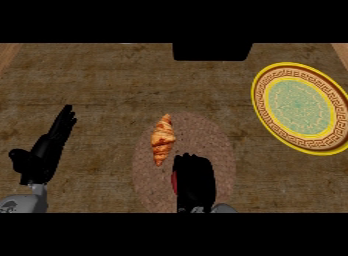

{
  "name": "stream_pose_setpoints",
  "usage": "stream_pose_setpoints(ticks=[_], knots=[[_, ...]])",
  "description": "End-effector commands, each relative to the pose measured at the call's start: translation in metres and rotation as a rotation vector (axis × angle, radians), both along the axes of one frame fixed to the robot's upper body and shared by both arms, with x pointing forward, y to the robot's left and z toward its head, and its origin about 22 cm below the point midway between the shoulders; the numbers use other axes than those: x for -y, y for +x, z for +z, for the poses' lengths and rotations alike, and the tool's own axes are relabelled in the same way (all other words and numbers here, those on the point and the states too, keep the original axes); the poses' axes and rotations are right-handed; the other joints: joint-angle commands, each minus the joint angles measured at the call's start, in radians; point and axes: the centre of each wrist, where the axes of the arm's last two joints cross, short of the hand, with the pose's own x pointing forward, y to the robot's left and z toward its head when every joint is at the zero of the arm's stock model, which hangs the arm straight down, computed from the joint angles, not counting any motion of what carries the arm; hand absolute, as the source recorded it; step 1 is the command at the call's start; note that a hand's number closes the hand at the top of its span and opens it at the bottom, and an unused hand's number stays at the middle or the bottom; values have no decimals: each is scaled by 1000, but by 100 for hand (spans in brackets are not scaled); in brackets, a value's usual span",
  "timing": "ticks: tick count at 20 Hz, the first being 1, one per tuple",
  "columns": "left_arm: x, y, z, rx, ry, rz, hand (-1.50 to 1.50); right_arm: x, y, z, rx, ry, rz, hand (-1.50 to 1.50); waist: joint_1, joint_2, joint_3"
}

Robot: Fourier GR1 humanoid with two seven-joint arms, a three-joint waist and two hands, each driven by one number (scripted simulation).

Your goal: Pick the tomato from the placemat and place it in the plate

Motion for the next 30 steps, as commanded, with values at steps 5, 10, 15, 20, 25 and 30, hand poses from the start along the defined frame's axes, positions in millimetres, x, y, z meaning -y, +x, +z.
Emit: stream_pose_setpoints(ticks=[5,10,15,20,25,30], knots=[[-16,-19,-13,-11,3,110,0,192,21,-3,128,-26,-367,150,-113,-6,8],[-22,-23,-11,-9,-3,126,0,304,19,26,298,-70,-467,150,-135,-10,10],[-28,-29,-8,3,10,121,0,387,-12,57,408,-14,-428,150,-108,-14,7],[-11,-27,-14,8,-11,81,0,460,-52,85,515,35,-420,150,-74,-7,3],[-12,-15,3,-10,-1,47,0,491,-67,121,741,66,-430,150,-36,-3,2],[2,-24,-9,-8,15,31,0,482,-68,137,760,110,-409,150,-9,2,0]])
